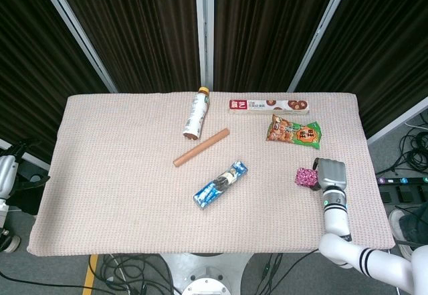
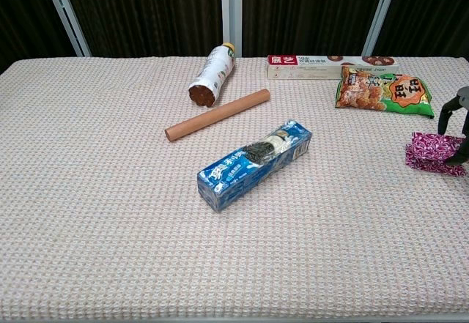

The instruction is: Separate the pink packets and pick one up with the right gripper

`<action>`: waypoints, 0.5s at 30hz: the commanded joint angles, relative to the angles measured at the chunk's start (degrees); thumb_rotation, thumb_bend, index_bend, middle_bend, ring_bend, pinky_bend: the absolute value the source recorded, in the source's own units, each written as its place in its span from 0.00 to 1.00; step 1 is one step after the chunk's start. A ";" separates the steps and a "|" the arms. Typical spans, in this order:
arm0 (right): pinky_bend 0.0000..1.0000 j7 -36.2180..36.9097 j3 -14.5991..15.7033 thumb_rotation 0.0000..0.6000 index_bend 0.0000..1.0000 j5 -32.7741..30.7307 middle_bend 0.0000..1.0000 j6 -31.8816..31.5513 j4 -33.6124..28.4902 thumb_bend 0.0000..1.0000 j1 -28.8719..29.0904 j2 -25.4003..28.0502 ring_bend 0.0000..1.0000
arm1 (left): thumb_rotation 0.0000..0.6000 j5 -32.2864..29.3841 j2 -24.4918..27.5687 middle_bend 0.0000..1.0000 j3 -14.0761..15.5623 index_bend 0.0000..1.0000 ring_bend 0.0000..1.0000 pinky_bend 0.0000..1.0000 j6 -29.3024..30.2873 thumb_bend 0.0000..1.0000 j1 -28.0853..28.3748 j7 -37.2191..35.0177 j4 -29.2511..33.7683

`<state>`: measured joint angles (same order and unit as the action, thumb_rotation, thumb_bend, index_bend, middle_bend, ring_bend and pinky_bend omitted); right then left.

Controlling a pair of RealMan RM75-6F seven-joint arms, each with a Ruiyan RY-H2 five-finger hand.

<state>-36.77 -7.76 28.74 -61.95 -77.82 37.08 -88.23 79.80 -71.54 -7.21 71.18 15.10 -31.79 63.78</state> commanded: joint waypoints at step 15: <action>1.00 -0.66 -1.45 1.00 0.45 -0.74 1.00 5.02 6.87 0.02 0.36 -3.58 1.00 | 1.00 -0.55 0.36 0.29 -0.15 0.28 0.23 0.26 -0.58 0.00 0.09 -0.08 -0.15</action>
<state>-37.24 -9.19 28.09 -57.13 -71.10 37.36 -91.66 79.26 -71.19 -7.32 70.60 15.15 -31.88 63.68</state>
